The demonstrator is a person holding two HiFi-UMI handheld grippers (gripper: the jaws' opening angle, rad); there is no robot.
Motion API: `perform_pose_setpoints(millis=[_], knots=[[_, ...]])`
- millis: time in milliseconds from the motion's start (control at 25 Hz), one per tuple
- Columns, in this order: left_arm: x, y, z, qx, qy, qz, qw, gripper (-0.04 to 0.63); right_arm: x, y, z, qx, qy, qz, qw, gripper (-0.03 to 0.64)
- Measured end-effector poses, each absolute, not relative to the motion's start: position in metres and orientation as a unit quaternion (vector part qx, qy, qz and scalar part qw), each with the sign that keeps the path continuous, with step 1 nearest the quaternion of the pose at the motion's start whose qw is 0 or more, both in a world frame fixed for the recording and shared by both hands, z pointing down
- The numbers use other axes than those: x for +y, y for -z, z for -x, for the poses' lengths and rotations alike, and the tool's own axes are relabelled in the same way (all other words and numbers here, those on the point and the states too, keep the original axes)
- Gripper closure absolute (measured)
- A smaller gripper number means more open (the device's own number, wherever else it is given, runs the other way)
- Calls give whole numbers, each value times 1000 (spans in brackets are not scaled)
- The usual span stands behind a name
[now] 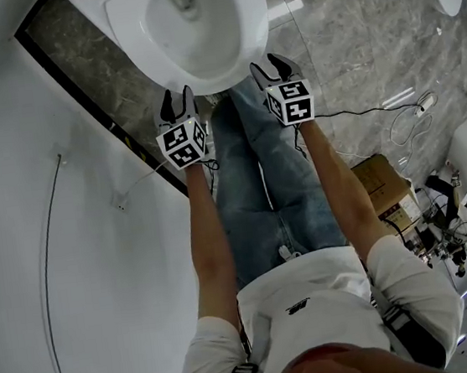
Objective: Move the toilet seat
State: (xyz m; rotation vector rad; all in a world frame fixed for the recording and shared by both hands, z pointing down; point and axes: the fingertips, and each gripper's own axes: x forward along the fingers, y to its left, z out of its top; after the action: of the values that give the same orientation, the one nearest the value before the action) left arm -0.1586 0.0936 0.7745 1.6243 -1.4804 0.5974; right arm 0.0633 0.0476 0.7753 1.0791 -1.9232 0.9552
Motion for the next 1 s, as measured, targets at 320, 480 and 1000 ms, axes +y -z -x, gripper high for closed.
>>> perform_pose_setpoints(millis=[320, 480, 1000], knots=[[109, -806, 156, -585, -241, -619, 465, 325, 63, -804, -60, -713, -451, -409, 348, 337], [113, -818, 152, -579, -244, -606, 488, 282, 61, -813, -61, -701, -476, -413, 335, 319], [113, -832, 130, -538, -224, -608, 540, 265, 63, -832, -48, -663, -533, -431, 300, 305]])
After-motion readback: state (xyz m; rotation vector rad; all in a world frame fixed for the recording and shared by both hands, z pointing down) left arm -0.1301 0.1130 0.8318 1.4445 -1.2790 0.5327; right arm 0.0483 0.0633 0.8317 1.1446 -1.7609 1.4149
